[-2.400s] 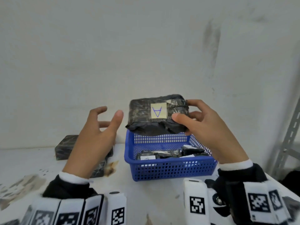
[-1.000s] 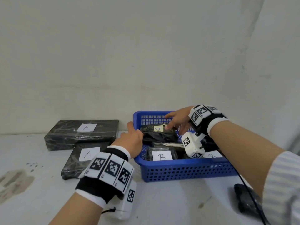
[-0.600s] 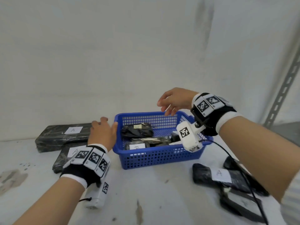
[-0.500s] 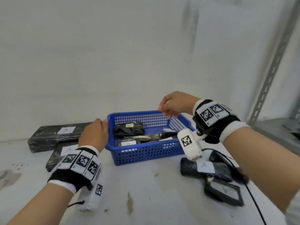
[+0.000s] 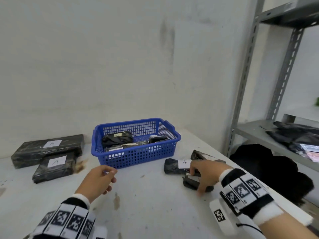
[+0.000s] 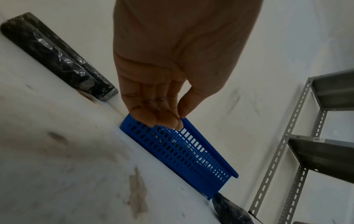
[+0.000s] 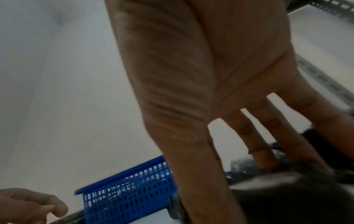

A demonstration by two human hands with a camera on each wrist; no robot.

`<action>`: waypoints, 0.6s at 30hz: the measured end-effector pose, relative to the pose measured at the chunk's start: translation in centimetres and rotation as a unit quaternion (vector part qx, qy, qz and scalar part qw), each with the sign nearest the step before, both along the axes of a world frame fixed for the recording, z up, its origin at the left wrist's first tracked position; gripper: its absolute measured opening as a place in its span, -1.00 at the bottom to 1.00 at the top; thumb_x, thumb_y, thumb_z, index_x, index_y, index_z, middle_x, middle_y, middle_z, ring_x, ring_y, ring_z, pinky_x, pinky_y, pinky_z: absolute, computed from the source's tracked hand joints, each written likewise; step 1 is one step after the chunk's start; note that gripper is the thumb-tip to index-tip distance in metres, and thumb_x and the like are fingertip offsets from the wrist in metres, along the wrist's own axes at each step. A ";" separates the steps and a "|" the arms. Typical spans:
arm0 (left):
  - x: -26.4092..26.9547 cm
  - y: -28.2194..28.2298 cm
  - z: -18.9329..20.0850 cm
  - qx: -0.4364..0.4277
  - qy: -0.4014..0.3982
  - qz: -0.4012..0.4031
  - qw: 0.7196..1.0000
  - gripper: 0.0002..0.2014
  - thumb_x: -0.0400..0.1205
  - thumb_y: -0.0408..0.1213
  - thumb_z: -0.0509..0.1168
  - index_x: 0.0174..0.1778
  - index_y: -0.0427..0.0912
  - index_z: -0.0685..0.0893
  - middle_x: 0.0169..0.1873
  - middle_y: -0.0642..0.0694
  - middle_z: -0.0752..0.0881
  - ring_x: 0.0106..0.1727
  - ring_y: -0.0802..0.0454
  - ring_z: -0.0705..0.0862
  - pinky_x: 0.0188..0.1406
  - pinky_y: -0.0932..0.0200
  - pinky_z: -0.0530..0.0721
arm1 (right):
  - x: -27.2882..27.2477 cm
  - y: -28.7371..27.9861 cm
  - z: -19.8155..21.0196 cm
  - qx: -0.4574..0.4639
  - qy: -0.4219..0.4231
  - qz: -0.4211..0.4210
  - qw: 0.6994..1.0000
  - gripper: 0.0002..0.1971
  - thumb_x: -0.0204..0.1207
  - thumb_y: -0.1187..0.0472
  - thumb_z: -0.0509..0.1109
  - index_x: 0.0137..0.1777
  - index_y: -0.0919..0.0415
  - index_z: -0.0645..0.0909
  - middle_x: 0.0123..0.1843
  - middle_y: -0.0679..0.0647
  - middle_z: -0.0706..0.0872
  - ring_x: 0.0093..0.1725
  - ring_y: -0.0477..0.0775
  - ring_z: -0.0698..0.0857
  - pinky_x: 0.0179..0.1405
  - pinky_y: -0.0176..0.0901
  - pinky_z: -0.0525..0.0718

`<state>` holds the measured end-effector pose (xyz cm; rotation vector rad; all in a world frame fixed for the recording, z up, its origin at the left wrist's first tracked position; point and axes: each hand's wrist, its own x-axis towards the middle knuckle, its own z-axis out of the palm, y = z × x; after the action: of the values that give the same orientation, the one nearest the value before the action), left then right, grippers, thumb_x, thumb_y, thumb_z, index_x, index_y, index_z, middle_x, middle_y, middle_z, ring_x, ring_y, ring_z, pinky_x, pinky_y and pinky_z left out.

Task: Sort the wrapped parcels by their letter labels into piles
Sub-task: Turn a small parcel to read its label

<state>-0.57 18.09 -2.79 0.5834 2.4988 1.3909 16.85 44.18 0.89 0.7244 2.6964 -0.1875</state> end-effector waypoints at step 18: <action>5.1 -0.8 9.2 0.348 -0.008 -0.123 0.929 -0.68 0.65 -0.40 0.30 0.33 -0.12 0.59 -0.13 -0.26 0.84 -0.17 -0.19 0.83 -0.24 0.12 0.80 | -3.5 -9.6 8.2 -0.257 0.492 0.214 0.804 -0.51 0.33 0.17 0.72 0.19 -0.16 0.63 0.23 -0.18 0.65 0.06 -0.25 0.75 0.01 -0.34 0.71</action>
<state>4.49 17.31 6.41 0.9588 1.7755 2.1410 13.32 34.54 9.05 -0.2792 3.3328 -1.4541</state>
